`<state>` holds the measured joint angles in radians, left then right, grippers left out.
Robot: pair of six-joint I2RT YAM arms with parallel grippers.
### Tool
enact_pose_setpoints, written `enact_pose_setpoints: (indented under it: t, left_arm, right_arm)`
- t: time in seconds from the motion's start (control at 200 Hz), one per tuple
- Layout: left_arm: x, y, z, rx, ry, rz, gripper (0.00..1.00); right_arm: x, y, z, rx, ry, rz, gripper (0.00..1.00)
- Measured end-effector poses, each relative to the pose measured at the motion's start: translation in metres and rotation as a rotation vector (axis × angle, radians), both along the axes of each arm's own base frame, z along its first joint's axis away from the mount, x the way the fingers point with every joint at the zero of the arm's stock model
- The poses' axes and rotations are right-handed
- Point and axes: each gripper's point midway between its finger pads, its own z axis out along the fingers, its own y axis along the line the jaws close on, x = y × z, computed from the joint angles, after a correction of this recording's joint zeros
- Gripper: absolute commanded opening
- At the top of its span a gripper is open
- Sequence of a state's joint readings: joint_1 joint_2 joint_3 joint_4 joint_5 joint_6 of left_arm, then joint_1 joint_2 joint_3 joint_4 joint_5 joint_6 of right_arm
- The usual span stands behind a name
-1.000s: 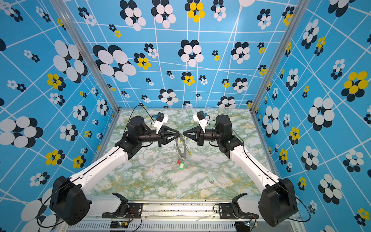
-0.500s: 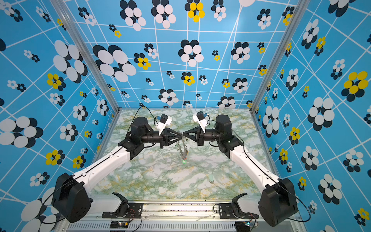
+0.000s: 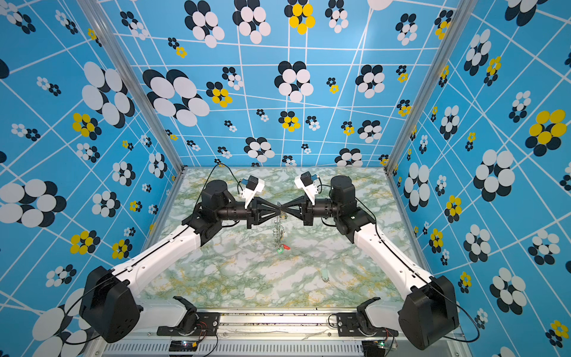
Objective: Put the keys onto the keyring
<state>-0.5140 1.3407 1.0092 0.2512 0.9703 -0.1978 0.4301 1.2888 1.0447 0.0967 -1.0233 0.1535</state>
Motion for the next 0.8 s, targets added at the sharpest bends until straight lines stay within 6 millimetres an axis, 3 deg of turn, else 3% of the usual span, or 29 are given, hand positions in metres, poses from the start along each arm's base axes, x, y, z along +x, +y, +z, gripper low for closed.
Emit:
enact_pose_setpoints:
  t: [0.235,0.46,0.645,0.745,0.8]
  left_arm:
    - [-0.004,0.0,0.002,0.001,-0.019,-0.006,0.3]
    - [-0.012,-0.002,0.005,-0.005,-0.035,-0.044,0.27]
    - [-0.02,-0.002,0.006,-0.012,-0.028,-0.088,0.15]
    - [-0.023,-0.001,0.006,-0.016,-0.019,-0.107,0.0]
    - [-0.024,-0.001,0.007,-0.017,-0.01,-0.111,0.0]
  right_arm:
    - [-0.006,0.002,0.001,-0.003,0.01,0.015,0.0]
    - [-0.015,0.007,0.003,-0.001,0.016,0.054,0.0]
    - [-0.018,0.008,0.006,0.001,0.014,0.064,0.0]
    - [-0.021,0.008,0.007,0.005,0.01,0.079,0.0]
    - [-0.022,0.008,0.008,0.007,0.009,0.083,0.0]
